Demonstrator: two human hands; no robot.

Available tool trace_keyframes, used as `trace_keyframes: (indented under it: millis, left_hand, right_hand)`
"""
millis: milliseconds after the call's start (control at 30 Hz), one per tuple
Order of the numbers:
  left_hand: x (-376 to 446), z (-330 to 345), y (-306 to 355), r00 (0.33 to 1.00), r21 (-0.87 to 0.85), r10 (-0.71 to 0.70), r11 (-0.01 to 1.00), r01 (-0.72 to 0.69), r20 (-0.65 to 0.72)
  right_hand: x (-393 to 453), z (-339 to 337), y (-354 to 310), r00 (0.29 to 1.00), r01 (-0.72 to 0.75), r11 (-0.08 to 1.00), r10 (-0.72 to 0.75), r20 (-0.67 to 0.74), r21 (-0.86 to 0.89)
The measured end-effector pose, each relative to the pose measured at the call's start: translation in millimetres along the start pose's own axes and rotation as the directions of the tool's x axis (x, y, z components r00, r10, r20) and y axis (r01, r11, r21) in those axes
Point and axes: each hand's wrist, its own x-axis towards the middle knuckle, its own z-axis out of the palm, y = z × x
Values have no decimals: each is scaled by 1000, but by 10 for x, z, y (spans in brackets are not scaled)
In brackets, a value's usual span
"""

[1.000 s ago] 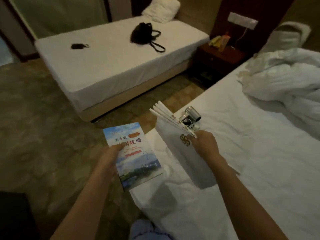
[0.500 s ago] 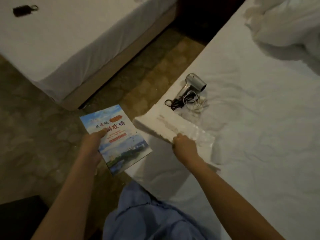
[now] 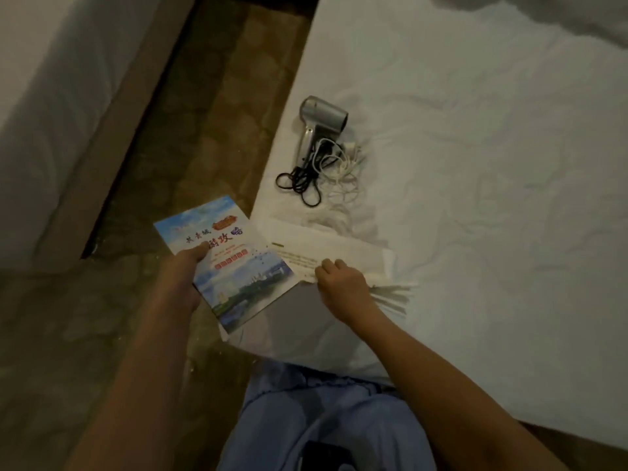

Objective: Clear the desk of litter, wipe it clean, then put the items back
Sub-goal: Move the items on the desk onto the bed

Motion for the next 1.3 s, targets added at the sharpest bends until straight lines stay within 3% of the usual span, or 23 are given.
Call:
trace_keyframes:
  millis: [67, 100, 133, 167, 233, 300, 367, 433, 500, 567, 633, 700, 833, 933, 1033, 1133, 1300]
  left_hand:
    - [61, 143, 185, 998, 12, 23, 1000, -23, 50]
    - [90, 216, 255, 997, 17, 29, 999, -30, 73]
    - [119, 292, 311, 995, 29, 30, 999, -32, 91]
    - [152, 365, 349, 994, 45, 24, 999, -29, 105]
    - [228, 488, 356, 992, 95, 11, 995, -23, 124]
    - [331, 603, 301, 991, 156, 7, 987, -27, 131]
    - [445, 741, 182, 986, 238, 7, 970, -47, 167]
    - [501, 935, 36, 975, 311, -12, 948, -58, 220]
    - [477, 1168, -130, 957, 387, -64, 921, -52, 281]
    - [407, 1397, -303, 924, 468, -126, 882, -62, 360]
    - [357, 1652, -463, 885, 518, -181, 852, -77, 430]
    - [336, 1925, -586, 860, 527, -183, 843, -112, 477]
    - [344, 2489, -760, 870, 577, -118, 789, -212, 480]
    - [384, 2814, -868, 874, 615, -114, 753, -235, 473]
    - [441, 3133, -894, 859, 592, -80, 756, -278, 506]
    - [518, 3422, -801, 840, 539, -39, 783, -310, 541]
    - [607, 3738, -637, 808, 567, 33, 695, -441, 588]
  right_hand:
    - [61, -8, -54, 995, 33, 999, -30, -90, 34]
    - [60, 19, -113, 998, 37, 999, -35, -58, 27]
    - [36, 99, -167, 999, 17, 1000, -17, 50, 6]
    - [9, 131, -216, 968, -41, 999, 36, 247, 15]
    - [-90, 254, -235, 807, -204, 978, 147, 571, 37]
    - [-152, 235, -144, 683, -403, 910, 229, 693, 95]
    - [-154, 167, 27, 663, -640, 718, 338, 669, 272]
    - [-95, 75, 259, 617, -785, 453, 498, 610, 423]
    - [-15, -13, 476, 535, -805, 160, 612, 583, 571]
    - [51, -109, 644, 470, -748, -155, 562, 680, 645]
    - [41, -140, 822, 468, -716, -284, 483, 740, 638]
    - [-11, -133, 1004, 455, -683, -305, 533, 713, 664]
    - [-69, -157, 1437, 323, -575, -353, 732, 600, 739]
    - [-27, -189, 1802, 298, -507, -360, 780, 551, 783]
    - [96, -223, 2149, 298, -492, -344, 796, 527, 799]
    - [255, -304, 2455, 343, -473, -289, 810, 476, 832]
    - [467, -299, 2851, 416, -569, -73, 834, 363, 819]
